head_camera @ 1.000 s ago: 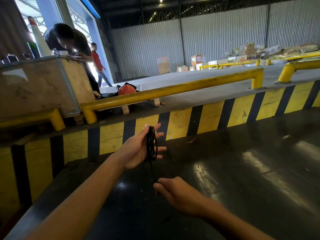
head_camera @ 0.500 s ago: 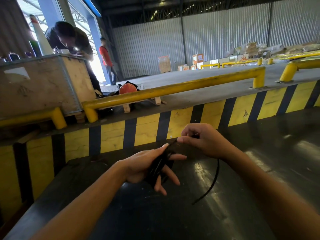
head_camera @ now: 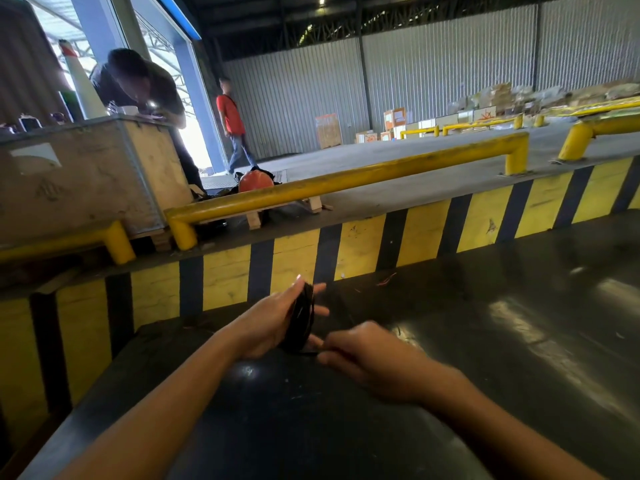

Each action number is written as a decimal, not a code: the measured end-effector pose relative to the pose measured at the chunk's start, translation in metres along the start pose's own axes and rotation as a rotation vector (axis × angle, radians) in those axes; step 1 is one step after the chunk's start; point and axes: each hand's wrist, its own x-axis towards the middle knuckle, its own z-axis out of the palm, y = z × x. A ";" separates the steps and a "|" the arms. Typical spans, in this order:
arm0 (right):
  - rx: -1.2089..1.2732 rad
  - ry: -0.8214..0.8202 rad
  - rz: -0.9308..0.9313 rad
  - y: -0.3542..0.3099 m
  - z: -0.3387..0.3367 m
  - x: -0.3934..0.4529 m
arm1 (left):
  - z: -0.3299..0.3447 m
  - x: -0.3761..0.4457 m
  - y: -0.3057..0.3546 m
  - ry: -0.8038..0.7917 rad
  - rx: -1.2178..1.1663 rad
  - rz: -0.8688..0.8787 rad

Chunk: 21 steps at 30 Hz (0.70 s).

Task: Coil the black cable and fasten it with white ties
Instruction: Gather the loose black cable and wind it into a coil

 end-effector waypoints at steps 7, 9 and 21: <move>0.369 0.238 0.033 0.033 -0.015 0.003 | 0.021 -0.011 0.001 -0.241 0.184 -0.100; 0.654 0.249 0.120 0.038 0.000 0.000 | 0.027 -0.011 0.003 -0.257 0.172 -0.056; 1.207 0.489 0.396 0.035 0.048 -0.005 | 0.041 0.009 -0.024 0.275 0.172 0.067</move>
